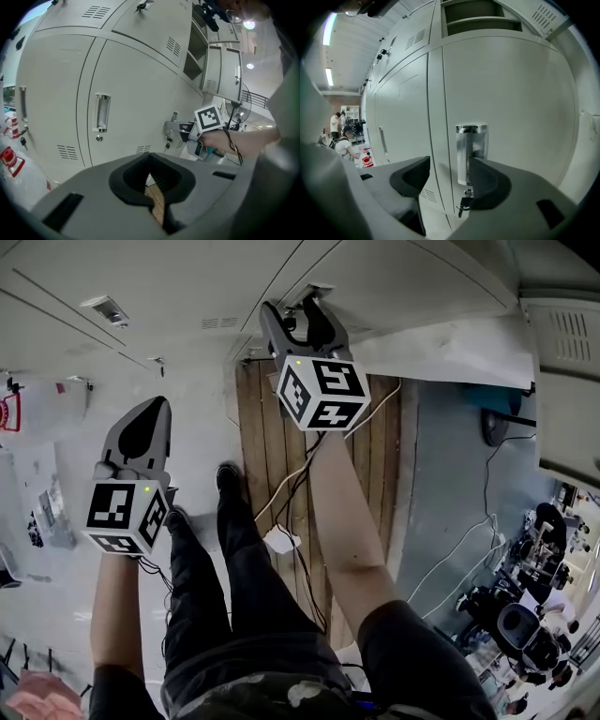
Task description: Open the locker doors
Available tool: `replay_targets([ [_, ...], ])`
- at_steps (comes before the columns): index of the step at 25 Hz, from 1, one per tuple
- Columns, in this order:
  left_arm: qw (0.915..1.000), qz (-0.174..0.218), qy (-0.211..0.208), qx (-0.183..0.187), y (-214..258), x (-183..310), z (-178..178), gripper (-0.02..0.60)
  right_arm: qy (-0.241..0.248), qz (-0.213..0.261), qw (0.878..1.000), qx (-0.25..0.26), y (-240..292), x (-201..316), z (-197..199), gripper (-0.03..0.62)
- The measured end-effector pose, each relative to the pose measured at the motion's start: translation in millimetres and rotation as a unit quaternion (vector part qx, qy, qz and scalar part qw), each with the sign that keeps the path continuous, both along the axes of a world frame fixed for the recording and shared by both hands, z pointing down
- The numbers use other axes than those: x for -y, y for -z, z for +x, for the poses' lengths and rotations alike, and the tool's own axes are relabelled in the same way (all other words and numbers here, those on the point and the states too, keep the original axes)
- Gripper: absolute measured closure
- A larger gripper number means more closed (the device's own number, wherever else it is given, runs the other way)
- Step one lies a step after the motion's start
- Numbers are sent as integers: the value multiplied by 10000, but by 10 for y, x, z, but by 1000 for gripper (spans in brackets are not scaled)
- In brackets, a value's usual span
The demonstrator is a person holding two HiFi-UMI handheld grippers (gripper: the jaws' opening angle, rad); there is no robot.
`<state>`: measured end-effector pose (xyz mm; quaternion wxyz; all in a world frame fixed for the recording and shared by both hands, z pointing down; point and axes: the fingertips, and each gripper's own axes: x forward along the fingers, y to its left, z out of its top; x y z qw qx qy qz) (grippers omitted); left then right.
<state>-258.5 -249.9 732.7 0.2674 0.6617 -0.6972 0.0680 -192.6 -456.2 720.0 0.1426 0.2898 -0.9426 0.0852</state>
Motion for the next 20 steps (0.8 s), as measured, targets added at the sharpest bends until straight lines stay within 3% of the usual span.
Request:
replay_targets([
  [12, 9999, -75, -138, -60, -23, -172, 121, 572, -330, -290, 9989, 174, -34, -6, -24, 335],
  [20, 9995, -43, -318, -18, 74, -255, 233, 572, -1106, -314, 9934, 45, -46, -173, 312, 427],
])
